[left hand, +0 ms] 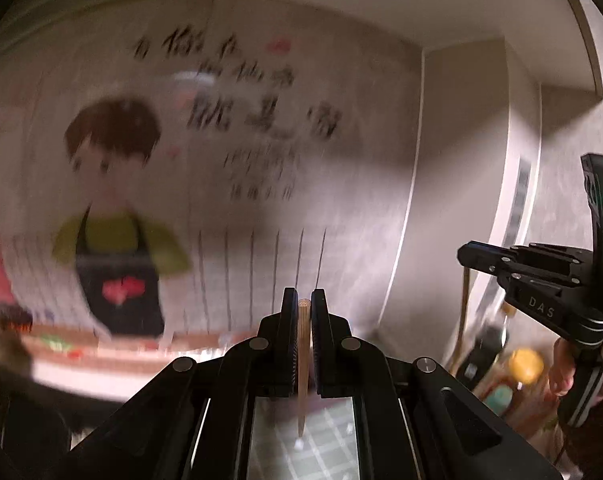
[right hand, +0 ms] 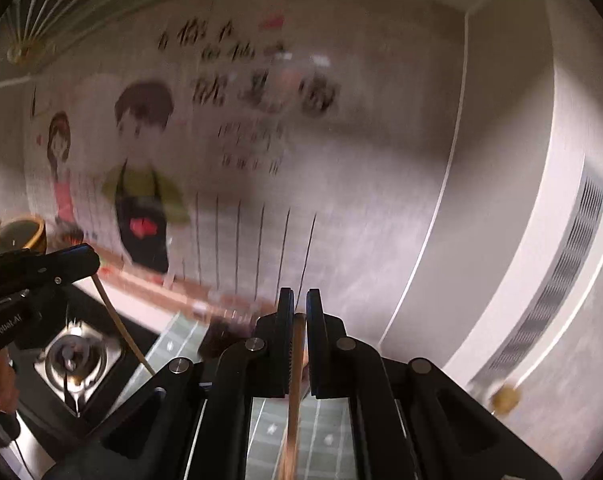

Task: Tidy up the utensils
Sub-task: 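Lift both held chopsticks and lower them into the purple caddy, then open both tools to release the chopsticks and pull back over the mat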

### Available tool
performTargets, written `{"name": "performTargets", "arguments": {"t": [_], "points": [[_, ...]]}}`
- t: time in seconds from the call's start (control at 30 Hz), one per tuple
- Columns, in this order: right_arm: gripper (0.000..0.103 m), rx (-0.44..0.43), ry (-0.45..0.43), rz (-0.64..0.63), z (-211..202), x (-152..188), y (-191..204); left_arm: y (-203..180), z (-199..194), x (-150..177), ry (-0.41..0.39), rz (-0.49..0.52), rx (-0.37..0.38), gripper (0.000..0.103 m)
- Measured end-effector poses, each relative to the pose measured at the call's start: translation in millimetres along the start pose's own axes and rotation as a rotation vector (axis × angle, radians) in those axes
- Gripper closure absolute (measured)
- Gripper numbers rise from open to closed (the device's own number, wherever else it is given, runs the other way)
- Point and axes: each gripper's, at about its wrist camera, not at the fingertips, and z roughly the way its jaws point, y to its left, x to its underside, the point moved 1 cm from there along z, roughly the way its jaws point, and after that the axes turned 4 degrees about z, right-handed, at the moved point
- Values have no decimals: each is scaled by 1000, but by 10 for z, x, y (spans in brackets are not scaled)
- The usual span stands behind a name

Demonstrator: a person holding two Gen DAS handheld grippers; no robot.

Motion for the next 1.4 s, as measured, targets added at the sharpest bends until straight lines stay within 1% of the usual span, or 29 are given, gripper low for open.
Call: {"name": "performTargets", "arguments": {"t": [0.03,0.07,0.17,0.23,0.33,0.43,0.57,0.63,0.83,0.93,1.07,1.17,1.27,1.33,1.4], "points": [[98,8,-20,-4,-21,-160,-36,-15,25,-60,-8,1,-2,96],[98,14,-32,-5,-28,-250,-59,-34,81,-178,-20,4,-1,96],[98,24,-67,9,5,-501,-153,-58,228,-370,-40,5,-8,96],[97,18,-86,18,80,-609,-213,-55,327,-438,-43,-3,-15,96],[98,-2,-89,35,253,-685,-261,-2,550,-465,-29,-40,-23,96],[98,-21,-81,43,466,-683,-266,63,790,-400,-7,-64,-35,96],[97,-68,-36,70,761,-566,-292,116,1097,-203,27,-86,-50,96],[97,-68,-27,80,897,-501,-313,121,1259,-82,46,-85,-55,96],[97,-103,41,125,1292,-281,-361,159,1735,349,183,-138,-44,96],[97,-124,108,170,1563,-77,-395,176,1897,541,235,-156,-33,96],[97,-116,186,180,1868,193,-393,192,2050,743,288,-181,-20,95],[97,-114,227,183,2025,355,-388,195,2099,811,298,-200,-10,94],[97,-95,216,164,2049,419,-381,217,2110,832,304,-221,-8,92],[95,-107,229,155,2042,406,-373,242,2066,801,283,-230,-15,91],[92,-96,215,138,1979,381,-363,270,1943,710,234,-243,-32,86]]}}
